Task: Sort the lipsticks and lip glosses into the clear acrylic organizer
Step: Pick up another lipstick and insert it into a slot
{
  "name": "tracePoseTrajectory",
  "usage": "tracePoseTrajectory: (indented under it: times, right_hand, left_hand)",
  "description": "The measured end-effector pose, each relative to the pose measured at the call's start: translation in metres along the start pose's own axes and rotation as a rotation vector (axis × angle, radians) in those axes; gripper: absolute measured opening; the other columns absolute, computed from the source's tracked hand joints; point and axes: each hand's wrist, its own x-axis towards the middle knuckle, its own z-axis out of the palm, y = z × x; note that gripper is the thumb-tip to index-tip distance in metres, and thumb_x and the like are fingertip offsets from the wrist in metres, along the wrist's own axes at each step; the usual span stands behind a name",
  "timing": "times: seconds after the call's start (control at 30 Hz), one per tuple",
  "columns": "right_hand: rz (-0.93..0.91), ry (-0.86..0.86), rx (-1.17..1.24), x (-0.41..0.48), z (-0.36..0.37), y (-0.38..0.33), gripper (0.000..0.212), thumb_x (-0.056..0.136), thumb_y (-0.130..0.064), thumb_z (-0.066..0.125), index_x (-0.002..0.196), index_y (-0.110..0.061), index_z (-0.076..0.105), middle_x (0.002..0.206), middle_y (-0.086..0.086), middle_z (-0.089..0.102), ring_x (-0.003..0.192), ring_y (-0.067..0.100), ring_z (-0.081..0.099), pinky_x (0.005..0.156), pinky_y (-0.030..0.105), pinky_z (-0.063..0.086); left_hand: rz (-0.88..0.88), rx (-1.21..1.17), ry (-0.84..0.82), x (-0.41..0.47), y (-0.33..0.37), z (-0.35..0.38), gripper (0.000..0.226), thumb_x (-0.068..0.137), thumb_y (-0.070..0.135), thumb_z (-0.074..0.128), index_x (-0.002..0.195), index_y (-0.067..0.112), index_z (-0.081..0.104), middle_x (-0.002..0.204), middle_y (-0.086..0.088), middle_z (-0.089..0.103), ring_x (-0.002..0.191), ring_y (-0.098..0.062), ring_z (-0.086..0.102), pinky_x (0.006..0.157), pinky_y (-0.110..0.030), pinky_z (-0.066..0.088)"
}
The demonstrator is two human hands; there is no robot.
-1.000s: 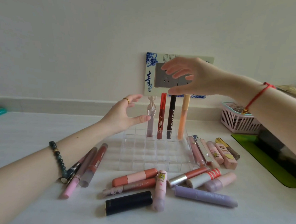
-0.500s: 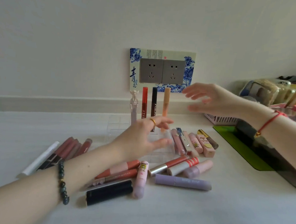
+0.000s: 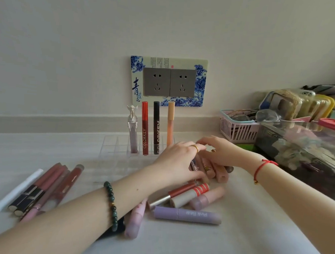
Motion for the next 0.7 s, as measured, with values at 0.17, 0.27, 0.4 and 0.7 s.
tracePoseTrajectory:
  times: [0.17,0.27,0.4,0.7]
  right_hand:
    - [0.066,-0.055,-0.026,0.007,0.007,0.002,0.033,0.090,-0.030,0.045,0.121,-0.022,0.053,0.121,0.008,0.054,0.108,0.023,0.051,0.088,0.029,0.039]
    - [0.091,-0.095,-0.045,0.009,0.010,0.004,0.033,0.092,-0.034,0.043,0.121,-0.024,0.053,0.124,0.008,0.053,0.110,0.024,0.050,0.092,0.034,0.040]
    - [0.101,-0.077,-0.008,0.009,0.012,0.003,0.032,0.094,-0.029,0.038,0.117,-0.019,0.057,0.121,0.008,0.057,0.106,0.023,0.052,0.085,0.028,0.038]
    - [0.150,0.015,0.271,0.002,-0.002,0.001,0.028,0.096,-0.029,0.039,0.109,-0.015,0.059,0.111,0.007,0.061,0.098,0.022,0.056,0.085,0.033,0.043]
  left_hand:
    - [-0.017,0.156,-0.046,0.007,0.000,0.008,0.080,0.071,0.058,0.063,0.138,0.025,0.033,0.135,0.000,0.047,0.123,-0.022,0.040,0.100,-0.032,0.024]
    - [-0.025,0.201,-0.035,0.009,0.001,0.011,0.081,0.070,0.060,0.063,0.136,0.022,0.035,0.133,-0.001,0.049,0.122,-0.022,0.041,0.099,-0.032,0.023]
    - [-0.043,0.238,-0.030,0.009,0.001,0.014,0.080,0.069,0.063,0.062,0.131,0.017,0.042,0.127,-0.003,0.052,0.118,-0.025,0.043,0.099,-0.032,0.023]
    - [-0.031,0.195,0.027,0.005,-0.001,0.019,0.079,0.067,0.066,0.061,0.121,0.009,0.050,0.118,-0.007,0.057,0.114,-0.024,0.047,0.107,-0.033,0.019]
